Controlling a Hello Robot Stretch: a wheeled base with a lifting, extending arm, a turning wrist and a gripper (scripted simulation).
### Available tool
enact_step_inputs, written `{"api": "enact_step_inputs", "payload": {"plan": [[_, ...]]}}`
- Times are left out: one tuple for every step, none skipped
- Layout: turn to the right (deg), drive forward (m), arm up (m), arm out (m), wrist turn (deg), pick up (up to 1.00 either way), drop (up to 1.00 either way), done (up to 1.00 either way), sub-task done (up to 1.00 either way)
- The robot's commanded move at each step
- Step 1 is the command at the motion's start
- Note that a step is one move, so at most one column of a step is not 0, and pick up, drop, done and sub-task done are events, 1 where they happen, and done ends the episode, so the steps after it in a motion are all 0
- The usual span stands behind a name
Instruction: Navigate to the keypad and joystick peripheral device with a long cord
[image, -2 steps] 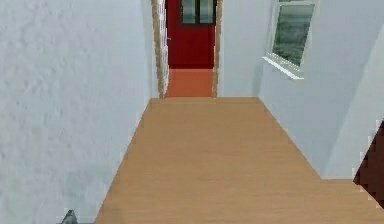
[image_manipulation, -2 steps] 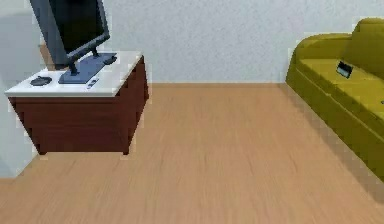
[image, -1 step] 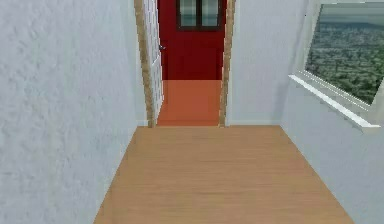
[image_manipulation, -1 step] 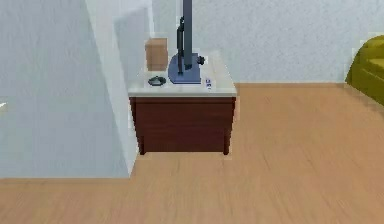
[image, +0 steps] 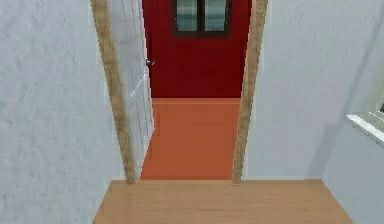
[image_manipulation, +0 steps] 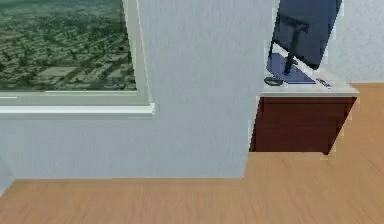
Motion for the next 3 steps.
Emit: {"api": "enact_step_inputs", "payload": {"plan": [[0.0,1.00,0.00,0.00,0.0,0.00,0.00,0.00,0.00],[0.0,1.00,0.00,0.00,0.0,0.00,0.00,0.00,0.00],[0.0,0.50,0.00,0.00,0.0,0.00,0.00,0.00,0.00]]}}
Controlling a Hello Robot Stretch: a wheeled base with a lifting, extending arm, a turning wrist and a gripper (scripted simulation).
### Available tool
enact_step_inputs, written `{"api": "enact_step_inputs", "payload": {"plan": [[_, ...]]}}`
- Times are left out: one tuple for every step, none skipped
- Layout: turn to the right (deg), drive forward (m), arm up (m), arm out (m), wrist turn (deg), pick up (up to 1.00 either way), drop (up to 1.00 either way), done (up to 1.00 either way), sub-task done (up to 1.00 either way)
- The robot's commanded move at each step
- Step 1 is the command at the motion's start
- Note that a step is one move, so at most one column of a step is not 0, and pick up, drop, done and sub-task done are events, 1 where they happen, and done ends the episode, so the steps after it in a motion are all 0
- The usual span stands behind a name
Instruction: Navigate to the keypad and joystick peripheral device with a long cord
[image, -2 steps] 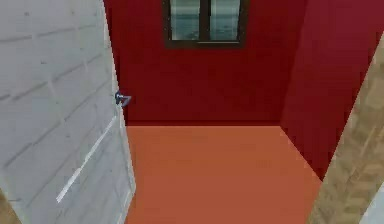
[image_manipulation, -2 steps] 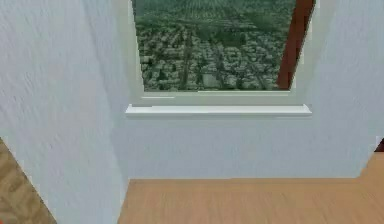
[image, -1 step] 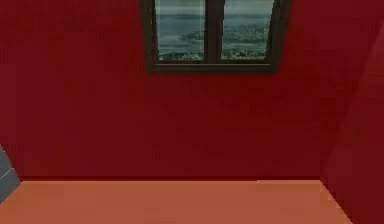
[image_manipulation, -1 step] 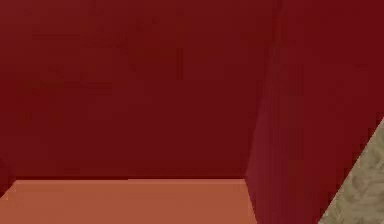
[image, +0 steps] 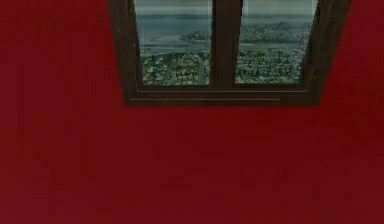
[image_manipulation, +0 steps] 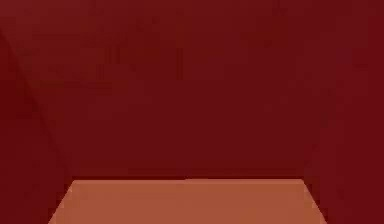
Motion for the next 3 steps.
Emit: {"api": "enact_step_inputs", "payload": {"plan": [[-42.0,0.00,0.00,0.00,0.0,0.00,0.00,0.00,0.00],[0.0,0.30,0.00,0.00,0.0,0.00,0.00,0.00,0.00],[-45.0,0.00,0.00,0.00,0.0,0.00,0.00,0.00,0.00]]}}
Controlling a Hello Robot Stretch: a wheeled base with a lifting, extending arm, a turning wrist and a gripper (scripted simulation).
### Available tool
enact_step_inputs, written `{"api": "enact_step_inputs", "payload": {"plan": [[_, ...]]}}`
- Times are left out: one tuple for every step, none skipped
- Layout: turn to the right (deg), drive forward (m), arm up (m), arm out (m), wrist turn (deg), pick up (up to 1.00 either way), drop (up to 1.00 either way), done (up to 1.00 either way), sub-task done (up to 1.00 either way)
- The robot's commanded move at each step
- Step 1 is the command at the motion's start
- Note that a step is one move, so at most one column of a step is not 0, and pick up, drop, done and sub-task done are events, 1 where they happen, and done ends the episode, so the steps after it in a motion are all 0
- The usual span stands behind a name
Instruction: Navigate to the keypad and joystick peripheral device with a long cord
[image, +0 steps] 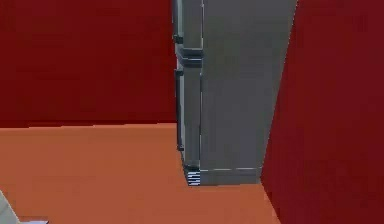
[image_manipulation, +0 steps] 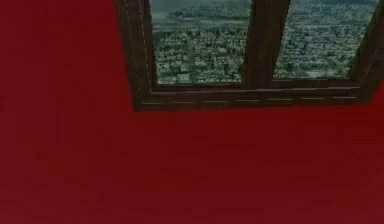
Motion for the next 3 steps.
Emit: {"api": "enact_step_inputs", "payload": {"plan": [[0.0,0.60,0.00,0.00,0.0,0.00,0.00,0.00,0.00],[-45.0,0.00,0.00,0.00,0.0,0.00,0.00,0.00,0.00],[-42.0,0.00,0.00,0.00,0.0,0.00,0.00,0.00,0.00]]}}
